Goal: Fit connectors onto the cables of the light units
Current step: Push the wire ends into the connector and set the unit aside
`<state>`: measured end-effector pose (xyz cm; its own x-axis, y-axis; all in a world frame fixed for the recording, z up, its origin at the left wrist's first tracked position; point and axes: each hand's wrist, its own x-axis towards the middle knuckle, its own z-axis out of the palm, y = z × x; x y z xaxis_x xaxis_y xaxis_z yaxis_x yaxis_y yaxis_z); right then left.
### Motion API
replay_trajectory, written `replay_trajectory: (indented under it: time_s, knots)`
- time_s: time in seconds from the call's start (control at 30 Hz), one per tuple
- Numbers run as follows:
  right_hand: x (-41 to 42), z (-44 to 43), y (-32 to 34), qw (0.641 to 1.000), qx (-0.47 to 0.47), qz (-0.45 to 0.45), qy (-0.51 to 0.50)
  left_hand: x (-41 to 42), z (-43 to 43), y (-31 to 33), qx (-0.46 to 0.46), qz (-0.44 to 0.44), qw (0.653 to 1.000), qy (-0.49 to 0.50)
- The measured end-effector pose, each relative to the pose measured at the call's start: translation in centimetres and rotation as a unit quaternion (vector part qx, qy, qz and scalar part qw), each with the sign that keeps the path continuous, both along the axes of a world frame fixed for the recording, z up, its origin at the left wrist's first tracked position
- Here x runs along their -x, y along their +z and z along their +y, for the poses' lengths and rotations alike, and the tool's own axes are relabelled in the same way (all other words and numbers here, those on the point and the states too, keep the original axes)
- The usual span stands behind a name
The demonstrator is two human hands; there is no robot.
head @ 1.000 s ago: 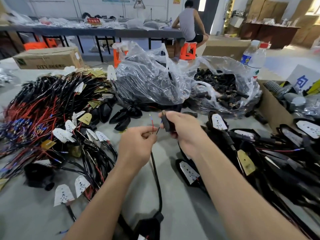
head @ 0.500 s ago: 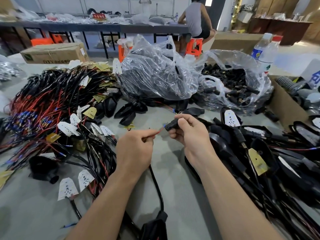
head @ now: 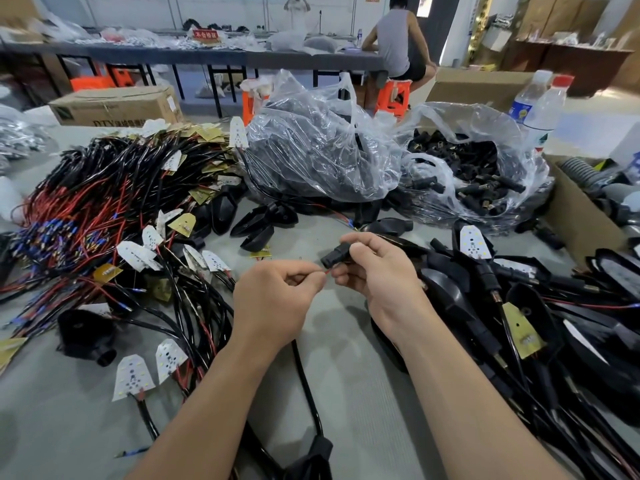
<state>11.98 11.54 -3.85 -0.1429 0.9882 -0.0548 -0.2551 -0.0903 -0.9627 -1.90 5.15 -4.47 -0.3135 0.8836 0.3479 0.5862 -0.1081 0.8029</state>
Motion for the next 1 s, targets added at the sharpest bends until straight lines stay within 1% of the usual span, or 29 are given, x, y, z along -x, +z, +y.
replay_trajectory:
  time_s: [0.07,0.17,0.27,0.4,0.43,0.57,0.63,0.73,0.83,1.0]
  knots:
    - [-0.04,0.07,0.1,0.999,0.0,0.014,-0.04,0.08,0.1,0.08,-0.002,-0.033,0.999,-0.001]
    - [-0.18,0.11,0.22,0.997,0.007,0.036,-0.065,0.2,0.2,0.02,0.006,-0.044,0.999,-0.003]
    - [-0.29,-0.01,0.39,0.998,0.016,0.036,-0.05,0.44,0.31,-0.09,0.005,-0.054,0.999,0.001]
    - [-0.04,-0.46,0.55,1.0,0.017,0.012,0.021,0.47,0.26,0.01,0.006,-0.042,0.999,0.006]
    - [-0.02,-0.48,0.62,1.0,0.017,0.015,0.018,0.44,0.26,0.03,0.009,-0.039,0.999,0.012]
    - [-0.39,-0.18,0.83,0.997,0.031,0.053,-0.049,0.55,0.43,-0.14,0.018,-0.049,0.998,0.03]
    - [-0.39,-0.18,0.83,0.997,0.029,0.049,-0.059,0.55,0.39,-0.02,0.015,-0.05,0.998,0.036]
    - [-0.36,-0.29,0.78,0.997,0.03,0.041,-0.051,0.54,0.36,-0.12,0.019,-0.047,0.998,0.043]
    - [-0.49,-0.3,0.83,0.998,0.038,0.044,-0.03,0.65,0.34,-0.12,0.023,-0.061,0.996,0.056]
    - [-0.64,-0.41,0.98,0.995,0.043,0.089,-0.004,0.58,0.16,-0.1,0.034,-0.06,0.996,0.064]
